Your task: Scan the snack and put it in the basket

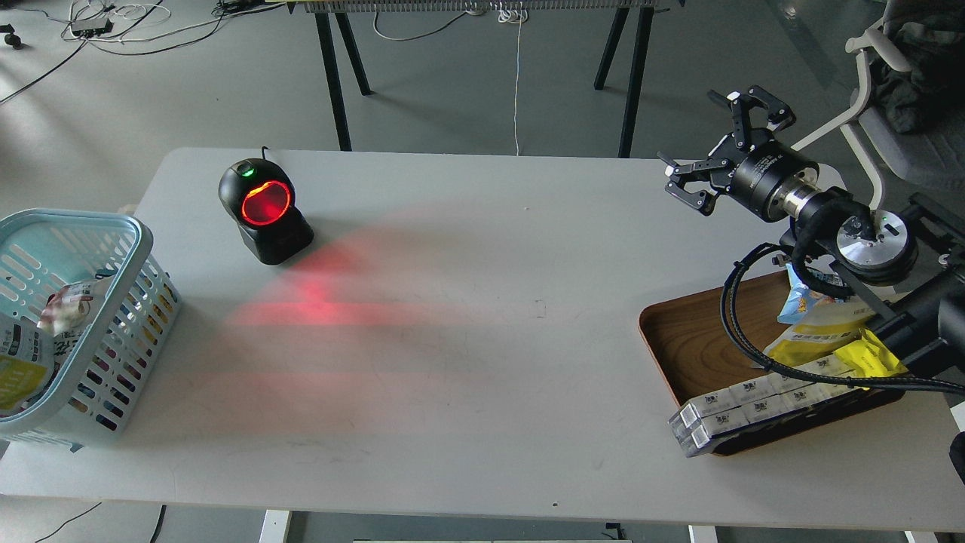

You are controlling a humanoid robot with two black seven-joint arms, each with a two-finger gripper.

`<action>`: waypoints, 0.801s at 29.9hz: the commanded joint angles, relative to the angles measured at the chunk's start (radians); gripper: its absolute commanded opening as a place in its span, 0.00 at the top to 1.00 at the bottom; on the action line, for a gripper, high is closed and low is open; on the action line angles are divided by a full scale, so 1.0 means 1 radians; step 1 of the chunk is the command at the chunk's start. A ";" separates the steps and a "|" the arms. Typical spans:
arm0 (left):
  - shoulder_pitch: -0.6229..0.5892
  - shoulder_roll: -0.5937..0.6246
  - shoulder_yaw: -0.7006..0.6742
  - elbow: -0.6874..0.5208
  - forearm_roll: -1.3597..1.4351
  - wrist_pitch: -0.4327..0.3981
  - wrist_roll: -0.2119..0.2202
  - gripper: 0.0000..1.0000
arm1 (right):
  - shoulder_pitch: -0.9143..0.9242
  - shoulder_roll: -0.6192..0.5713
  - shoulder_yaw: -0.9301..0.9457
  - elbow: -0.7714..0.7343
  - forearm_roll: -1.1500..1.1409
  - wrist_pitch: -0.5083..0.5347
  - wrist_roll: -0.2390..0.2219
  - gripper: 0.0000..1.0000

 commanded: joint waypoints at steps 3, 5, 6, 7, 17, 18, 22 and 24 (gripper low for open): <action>-0.012 0.003 -0.042 0.000 -0.068 -0.005 -0.001 0.11 | -0.002 0.000 0.000 0.000 0.000 0.000 -0.001 0.04; -0.023 0.003 -0.090 0.000 -0.091 -0.013 -0.001 0.07 | 0.000 0.000 0.000 0.000 0.000 0.000 0.000 0.04; -0.024 0.003 -0.111 0.000 -0.095 -0.019 -0.001 0.05 | 0.000 0.002 -0.002 0.001 0.000 0.000 -0.001 0.04; -0.026 0.005 -0.138 0.000 -0.096 -0.030 -0.001 0.04 | 0.000 0.003 -0.002 0.001 0.000 0.000 -0.001 0.04; -0.047 -0.104 -0.397 -0.002 -0.355 -0.112 0.011 0.03 | 0.012 0.003 0.000 0.009 -0.002 -0.005 -0.001 0.04; -0.058 -0.122 -0.415 -0.003 -0.396 -0.128 0.017 0.03 | 0.012 0.002 0.000 0.011 0.000 -0.003 -0.001 0.04; -0.106 -0.233 -0.469 -0.002 -0.582 -0.171 0.048 0.03 | 0.013 0.000 0.001 0.014 0.000 -0.005 -0.003 0.04; -0.116 -0.300 -0.483 -0.002 -0.686 -0.171 0.052 0.03 | 0.015 0.000 0.004 0.014 0.000 -0.008 -0.003 0.04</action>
